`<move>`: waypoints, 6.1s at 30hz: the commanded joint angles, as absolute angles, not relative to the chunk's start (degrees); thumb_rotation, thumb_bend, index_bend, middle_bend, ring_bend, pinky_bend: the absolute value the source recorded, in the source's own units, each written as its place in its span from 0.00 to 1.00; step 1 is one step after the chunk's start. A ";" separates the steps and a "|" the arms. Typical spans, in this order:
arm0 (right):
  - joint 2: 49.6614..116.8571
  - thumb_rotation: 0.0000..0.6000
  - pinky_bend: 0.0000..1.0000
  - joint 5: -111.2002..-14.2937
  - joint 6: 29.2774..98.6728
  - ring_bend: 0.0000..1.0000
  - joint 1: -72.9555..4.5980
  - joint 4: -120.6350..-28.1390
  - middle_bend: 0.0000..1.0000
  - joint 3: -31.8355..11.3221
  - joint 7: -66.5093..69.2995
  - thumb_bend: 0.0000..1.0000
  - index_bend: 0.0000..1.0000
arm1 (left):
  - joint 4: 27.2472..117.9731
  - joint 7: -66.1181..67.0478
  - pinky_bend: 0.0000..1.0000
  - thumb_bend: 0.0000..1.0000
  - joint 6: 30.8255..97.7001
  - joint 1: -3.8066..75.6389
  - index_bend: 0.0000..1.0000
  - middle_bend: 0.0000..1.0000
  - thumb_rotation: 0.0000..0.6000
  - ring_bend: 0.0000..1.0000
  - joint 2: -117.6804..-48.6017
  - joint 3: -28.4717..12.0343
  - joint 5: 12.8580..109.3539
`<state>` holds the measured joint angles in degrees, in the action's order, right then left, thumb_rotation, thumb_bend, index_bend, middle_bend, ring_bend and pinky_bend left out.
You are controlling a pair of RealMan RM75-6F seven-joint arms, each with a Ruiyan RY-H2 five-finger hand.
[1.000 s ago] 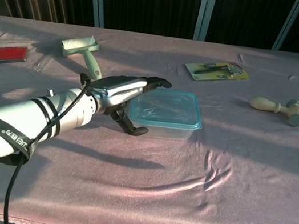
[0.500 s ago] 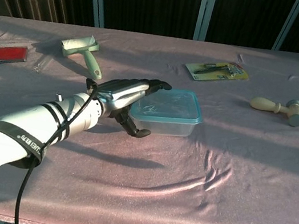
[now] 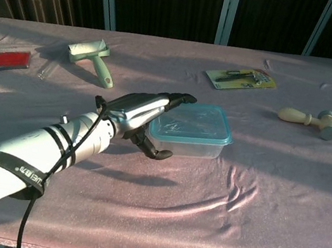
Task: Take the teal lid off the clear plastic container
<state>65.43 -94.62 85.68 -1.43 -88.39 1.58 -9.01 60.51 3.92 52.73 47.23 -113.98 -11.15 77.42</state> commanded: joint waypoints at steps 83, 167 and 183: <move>96.04 1.00 0.00 -98.86 71.96 0.00 -28.11 -75.83 0.08 -2.28 -20.99 0.46 0.65 | 66.42 3.04 0.45 0.33 56.03 43.98 0.00 0.54 1.00 0.50 -111.08 -4.66 84.11; 90.08 1.00 0.01 -95.47 80.40 0.06 -22.50 -52.01 0.20 -0.01 -4.83 0.61 0.65 | 68.25 -11.14 0.00 0.32 69.78 35.37 0.00 0.00 1.00 0.00 -94.72 -0.11 90.94; 73.34 1.00 0.00 -94.34 71.58 0.00 -17.47 -79.77 0.00 10.11 -11.73 0.12 0.00 | 91.58 -0.89 0.00 0.33 68.79 26.76 0.00 0.00 1.00 0.00 -72.88 11.60 91.07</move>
